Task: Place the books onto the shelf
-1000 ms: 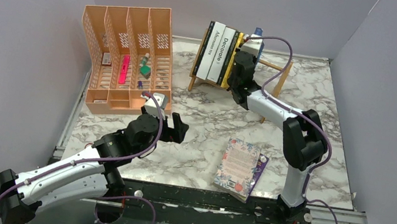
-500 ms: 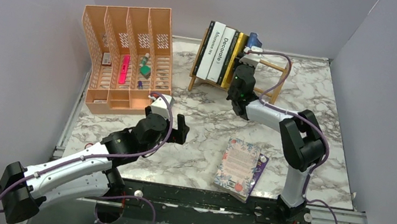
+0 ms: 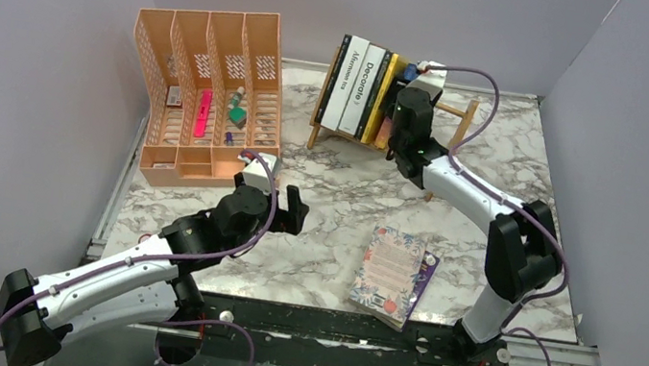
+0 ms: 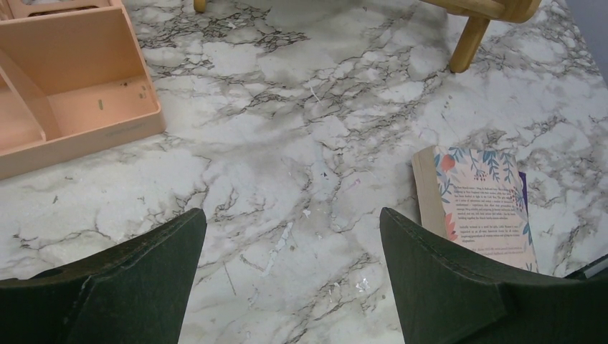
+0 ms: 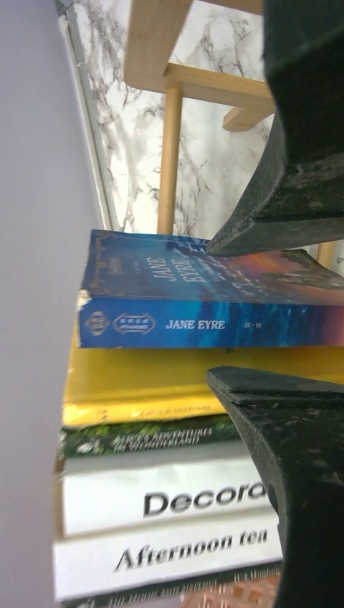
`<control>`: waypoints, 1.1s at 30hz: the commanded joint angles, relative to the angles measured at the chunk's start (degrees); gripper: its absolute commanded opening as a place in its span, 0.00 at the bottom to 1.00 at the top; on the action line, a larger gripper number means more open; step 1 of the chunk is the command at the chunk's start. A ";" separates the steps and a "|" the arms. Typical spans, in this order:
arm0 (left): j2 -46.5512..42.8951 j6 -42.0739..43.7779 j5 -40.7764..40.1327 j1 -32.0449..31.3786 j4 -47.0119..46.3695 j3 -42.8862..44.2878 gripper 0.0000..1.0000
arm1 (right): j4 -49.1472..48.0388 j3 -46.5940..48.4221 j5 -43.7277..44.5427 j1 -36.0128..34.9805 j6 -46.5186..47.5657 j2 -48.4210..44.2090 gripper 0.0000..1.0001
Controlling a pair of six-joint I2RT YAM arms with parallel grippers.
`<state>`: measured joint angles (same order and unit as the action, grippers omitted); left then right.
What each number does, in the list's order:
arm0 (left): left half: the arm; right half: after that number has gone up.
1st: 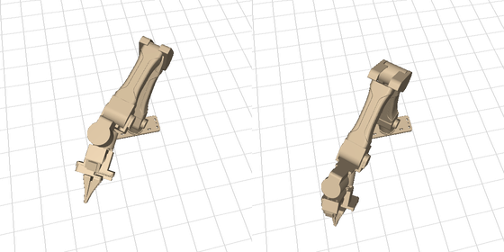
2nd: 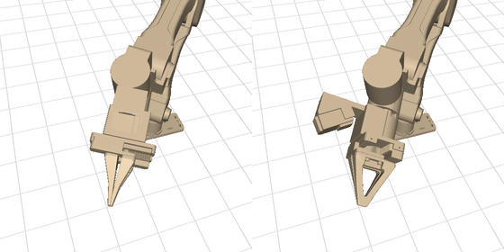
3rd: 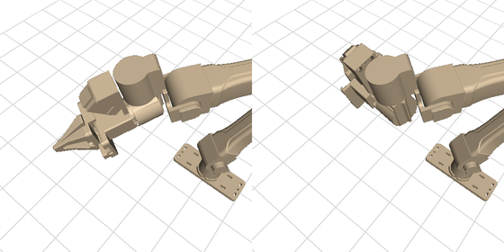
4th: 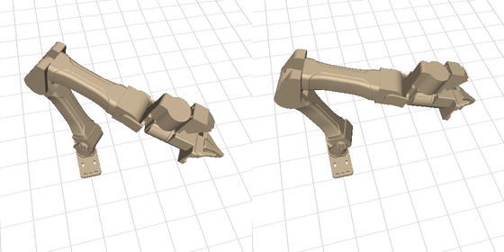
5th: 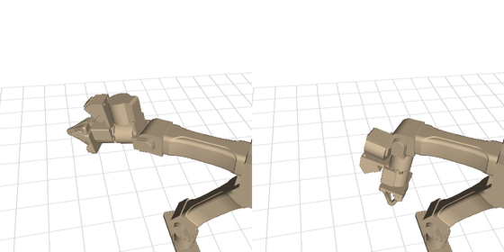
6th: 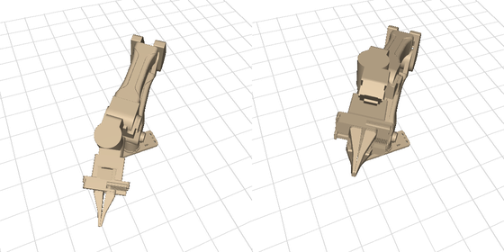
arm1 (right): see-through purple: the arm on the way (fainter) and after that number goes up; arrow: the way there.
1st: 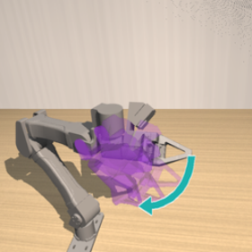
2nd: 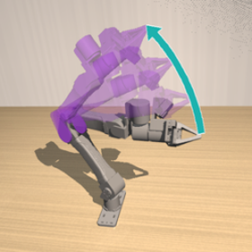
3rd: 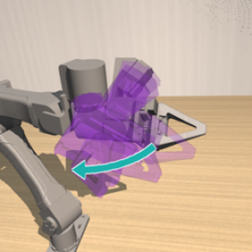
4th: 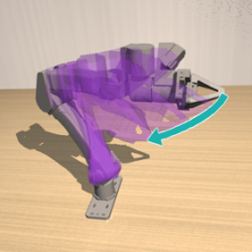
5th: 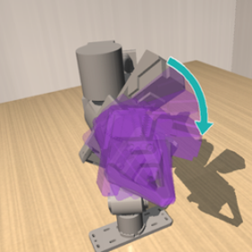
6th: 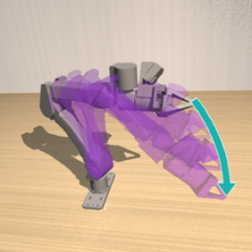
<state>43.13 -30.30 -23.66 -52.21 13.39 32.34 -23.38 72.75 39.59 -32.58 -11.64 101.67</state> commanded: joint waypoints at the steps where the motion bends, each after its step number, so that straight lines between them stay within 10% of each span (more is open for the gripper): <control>1: -0.62 0.59 -0.83 -0.11 -0.32 1.28 0.91 | 10.95 4.00 -3.66 0.83 -3.31 -4.58 0.64; 14: 0.67 0.86 -0.60 -0.17 -0.97 1.38 0.91 | 26.27 7.62 -11.09 10.22 -12.50 0.23 0.32; 23: 1.23 0.86 -1.01 -0.18 -0.39 1.44 0.91 | 21.23 11.67 -24.97 10.34 -10.43 6.71 0.69; 33: 2.74 1.01 1.25 -0.17 -1.34 1.82 0.91 | 24.89 9.26 -24.24 10.34 -9.90 0.92 0.74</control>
<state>44.84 -30.13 -23.59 -52.21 13.37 32.34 0.21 81.91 19.49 -21.37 -21.47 107.77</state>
